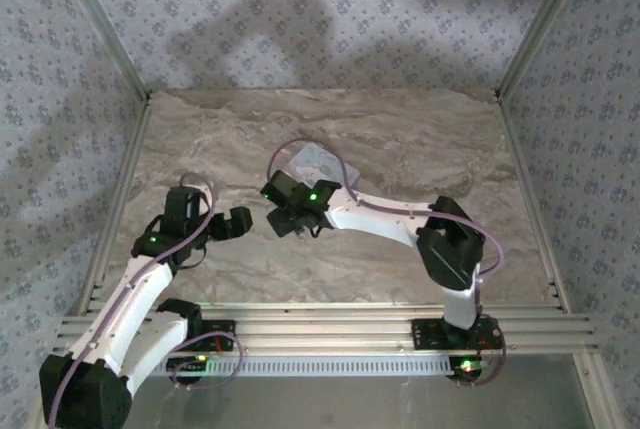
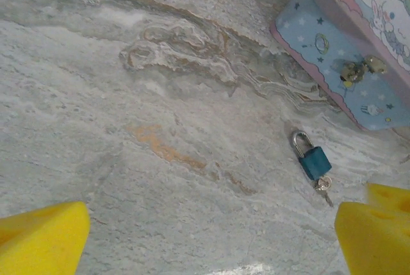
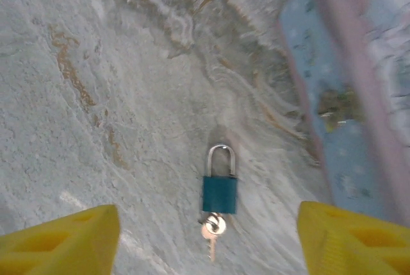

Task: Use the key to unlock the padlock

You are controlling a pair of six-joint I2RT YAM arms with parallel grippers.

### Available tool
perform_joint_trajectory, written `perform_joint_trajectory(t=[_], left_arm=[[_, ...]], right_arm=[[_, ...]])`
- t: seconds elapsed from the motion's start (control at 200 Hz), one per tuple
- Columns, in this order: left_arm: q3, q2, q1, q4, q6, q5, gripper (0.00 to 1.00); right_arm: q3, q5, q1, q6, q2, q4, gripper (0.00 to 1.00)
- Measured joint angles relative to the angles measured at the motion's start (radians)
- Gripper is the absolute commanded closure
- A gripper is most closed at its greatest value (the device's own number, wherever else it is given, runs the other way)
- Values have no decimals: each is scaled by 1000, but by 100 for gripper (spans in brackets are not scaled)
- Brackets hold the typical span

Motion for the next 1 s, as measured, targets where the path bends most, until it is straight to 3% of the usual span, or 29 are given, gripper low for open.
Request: perform_joint_trajectory(t=[0.22,0.35,0.54,0.635,0.725,0.819,0.999], left_arm=[[110,111,12,37,66,-80,2],[112,173,14,144,144,-167,2],[-10,304,20,454,285,-332,2],[-44,396,36,549,323,-377,2],[-52,466,68,629,343,-390,2],[-80,515,109,746,351,-388,2],[-130,555,144,941,389,-360,2]], right_arm=[[-183,165,-73,7,-317,-5,0],[-406,243,-273,19,-524,18,0],[-697,266,-636,35,-711,98,0],[-834,273,-737,22,-817,204,0],[-974,277,-773,-31,-911,378,0],[-1079,264,-803,-103,-935,545,0],[-1130,208,-885,-183,-808,827,0]])
